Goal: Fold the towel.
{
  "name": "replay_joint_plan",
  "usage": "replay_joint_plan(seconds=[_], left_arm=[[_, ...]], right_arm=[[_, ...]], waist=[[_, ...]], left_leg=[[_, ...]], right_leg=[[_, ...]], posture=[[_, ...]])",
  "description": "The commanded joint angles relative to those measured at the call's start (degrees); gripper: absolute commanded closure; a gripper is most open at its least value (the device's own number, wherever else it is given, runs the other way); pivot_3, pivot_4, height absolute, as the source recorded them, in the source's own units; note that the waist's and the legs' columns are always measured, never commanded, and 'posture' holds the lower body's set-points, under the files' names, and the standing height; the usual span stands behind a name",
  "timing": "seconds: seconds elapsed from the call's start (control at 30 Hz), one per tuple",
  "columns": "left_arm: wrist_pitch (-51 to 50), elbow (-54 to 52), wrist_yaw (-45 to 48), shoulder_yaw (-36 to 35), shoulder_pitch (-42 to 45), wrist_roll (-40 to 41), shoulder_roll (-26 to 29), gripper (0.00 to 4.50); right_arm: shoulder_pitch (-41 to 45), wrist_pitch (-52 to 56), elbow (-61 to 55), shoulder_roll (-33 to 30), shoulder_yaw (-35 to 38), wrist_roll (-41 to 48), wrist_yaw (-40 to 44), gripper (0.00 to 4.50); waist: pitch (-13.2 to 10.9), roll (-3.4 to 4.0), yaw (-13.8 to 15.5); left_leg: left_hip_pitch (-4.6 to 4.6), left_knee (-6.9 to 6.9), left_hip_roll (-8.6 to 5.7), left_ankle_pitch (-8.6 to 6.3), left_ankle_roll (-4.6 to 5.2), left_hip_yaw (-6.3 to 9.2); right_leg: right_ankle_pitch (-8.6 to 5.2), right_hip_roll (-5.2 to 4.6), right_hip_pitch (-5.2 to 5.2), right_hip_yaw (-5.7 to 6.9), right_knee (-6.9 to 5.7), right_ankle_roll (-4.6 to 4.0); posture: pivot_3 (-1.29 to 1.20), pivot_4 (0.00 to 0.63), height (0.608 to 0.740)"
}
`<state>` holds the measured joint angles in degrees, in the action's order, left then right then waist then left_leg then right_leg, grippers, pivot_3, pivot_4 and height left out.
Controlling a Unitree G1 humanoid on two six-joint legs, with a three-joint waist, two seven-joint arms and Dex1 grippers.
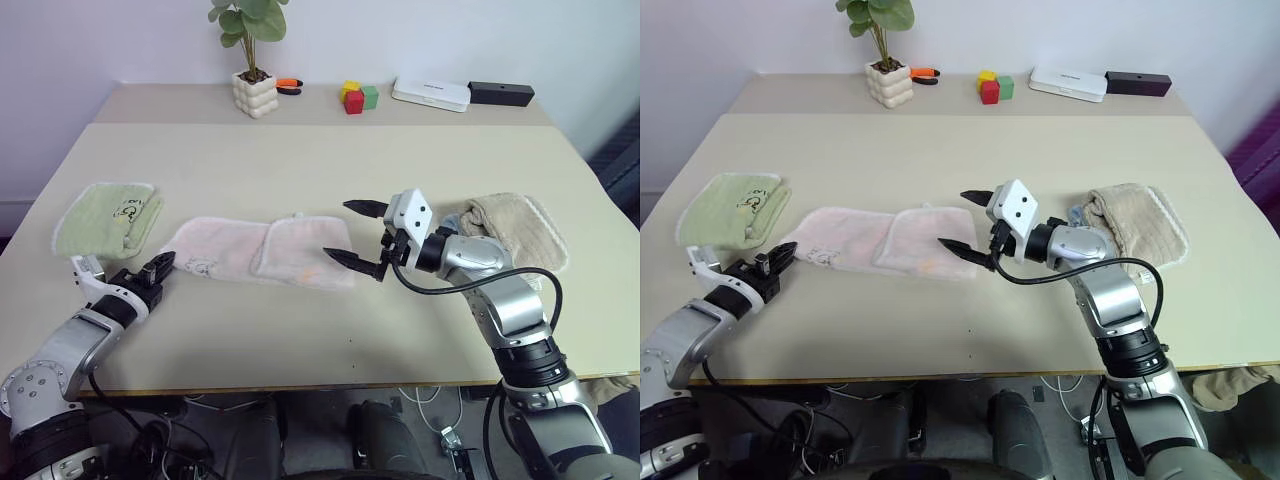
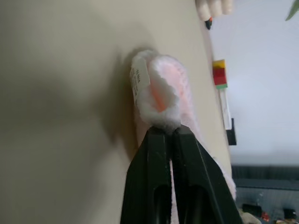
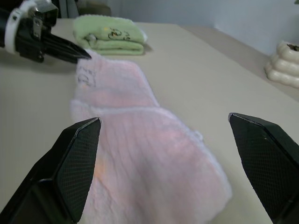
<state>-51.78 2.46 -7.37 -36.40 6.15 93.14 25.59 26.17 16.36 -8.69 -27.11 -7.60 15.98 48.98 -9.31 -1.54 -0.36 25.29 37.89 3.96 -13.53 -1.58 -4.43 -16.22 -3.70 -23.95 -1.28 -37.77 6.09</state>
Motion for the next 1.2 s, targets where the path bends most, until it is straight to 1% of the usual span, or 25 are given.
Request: replay_joint_plan(seconds=[0.03,0.1,0.17,0.23,0.37,0.43,0.47,0.53,0.67,0.87,0.97,1.07,1.2], left_arm=[[-0.2,-6.0,4.5,1.0,1.1,2.0,0.5,4.45],[-0.3,-9.1,8.7,2.6,1.6,0.2,1.4,4.45],[0.0,-13.1,11.4,5.3,4.0,-0.4,1.3,4.45],[0.6,-15.0,13.3,8.1,6.4,-2.6,1.1,4.45],[1.6,-15.5,16.5,13.4,10.1,-7.6,0.0,4.45],[1.6,-16.5,22.8,20.5,13.4,-13.7,-0.2,4.45],[0.6,-15.8,24.7,23.8,15.3,-15.3,-0.9,4.45],[-0.5,-13.9,26.8,27.0,17.6,-17.0,-2.0,4.45],[0.6,-10.0,33.4,34.1,20.9,-25.8,-2.8,4.45],[1.5,-2.4,38.4,39.0,23.1,-35.1,-6.0,4.45],[1.6,-1.1,41.3,40.8,23.1,-38.1,-7.5,4.45],[0.5,0.7,42.3,40.7,23.4,-38.6,-10.1,4.45],[0.3,-1.4,46.4,44.5,22.8,-42.7,-9.1,4.45]], right_arm=[[-2.7,-2.0,-0.8,-4.8,4.9,1.3,2.8,0.00],[-5.0,-3.0,-1.3,-7.8,6.6,2.0,5.1,0.00],[-8.4,-3.4,-1.6,-11.5,9.8,3.9,8.3,0.00],[-10.2,-3.2,-2.1,-13.3,12.1,5.6,9.5,0.00],[-11.5,1.6,-5.3,-14.2,15.0,11.3,10.2,0.00],[-11.2,2.0,-6.2,-14.0,15.1,10.9,8.8,0.00],[-10.9,1.8,-6.4,-13.5,15.1,10.5,7.7,0.00],[-10.5,1.8,-6.7,-13.0,15.0,10.1,6.3,0.00],[-10.6,1.8,-6.8,-13.4,15.5,9.8,5.1,0.00],[-12.1,1.4,-7.7,-14.4,16.6,9.3,3.7,0.00],[-13.1,1.2,-8.3,-14.3,17.3,9.4,3.0,0.00],[-13.7,1.1,-8.9,-14.1,17.4,9.3,2.3,0.00],[-13.7,1.1,-9.1,-14.0,17.2,9.1,1.5,0.00]], waist=[[0.0,-0.02,0.3],[0.0,-0.01,0.7],[0.0,0.00,1.0],[0.0,0.00,1.1],[0.0,0.03,0.7],[0.0,0.03,0.7],[0.0,0.04,0.8],[0.0,0.04,1.1],[0.0,0.04,1.0],[0.0,0.05,1.0],[0.0,0.04,1.0],[0.0,0.04,1.1],[0.0,0.05,1.0]], left_leg=[[0.01,0.00,-0.01,0.00,0.00,0.00],[0.01,0.00,-0.01,0.00,0.00,-0.01],[0.00,0.00,-0.01,0.00,0.00,-0.02],[-0.02,0.01,-0.02,0.00,0.00,0.04],[-0.28,-0.02,-0.02,-0.03,0.04,0.02],[-0.30,-0.08,-0.01,-0.04,0.05,0.03],[-0.30,-0.10,-0.02,-0.03,0.05,0.04],[-0.30,-0.10,-0.03,-0.03,0.04,0.03],[-0.30,-0.08,-0.05,-0.04,0.05,0.04],[-0.29,-0.08,-0.05,-0.04,0.07,0.04],[-0.29,-0.09,-0.05,-0.04,0.07,0.05],[-0.29,-0.07,-0.05,-0.05,0.08,0.06],[-0.27,-0.05,-0.05,-0.05,0.09,0.07]], right_leg=[[-0.01,-0.01,0.02,0.00,0.05,-0.02],[-0.06,-0.01,0.07,0.00,0.16,-0.14],[-0.05,0.00,0.12,-0.01,0.25,-0.17],[-0.06,0.01,0.23,0.04,0.36,-0.18],[-0.05,0.03,0.53,0.01,0.57,-0.20],[-0.04,0.05,0.53,0.00,0.57,-0.20],[-0.04,0.07,0.53,0.01,0.58,-0.19],[-0.04,0.07,0.53,0.01,0.61,-0.19],[-0.04,0.06,0.56,-0.01,0.64,-0.19],[-0.04,0.06,0.55,-0.01,0.65,-0.18],[-0.04,0.06,0.54,-0.01,0.64,-0.18],[-0.04,0.05,0.56,0.00,0.65,-0.18],[-0.04,0.06,0.56,0.00,0.65,-0.18]], posture=[[0.00,0.150,0.735],[0.00,0.150,0.735],[0.00,0.150,0.735],[0.00,0.150,0.735],[0.00,0.150,0.735],[0.00,0.150,0.735],[0.00,0.150,0.735],[0.00,0.150,0.735],[0.00,0.150,0.735],[0.00,0.150,0.735],[0.00,0.150,0.735],[0.00,0.150,0.735],[0.00,0.150,0.735]])
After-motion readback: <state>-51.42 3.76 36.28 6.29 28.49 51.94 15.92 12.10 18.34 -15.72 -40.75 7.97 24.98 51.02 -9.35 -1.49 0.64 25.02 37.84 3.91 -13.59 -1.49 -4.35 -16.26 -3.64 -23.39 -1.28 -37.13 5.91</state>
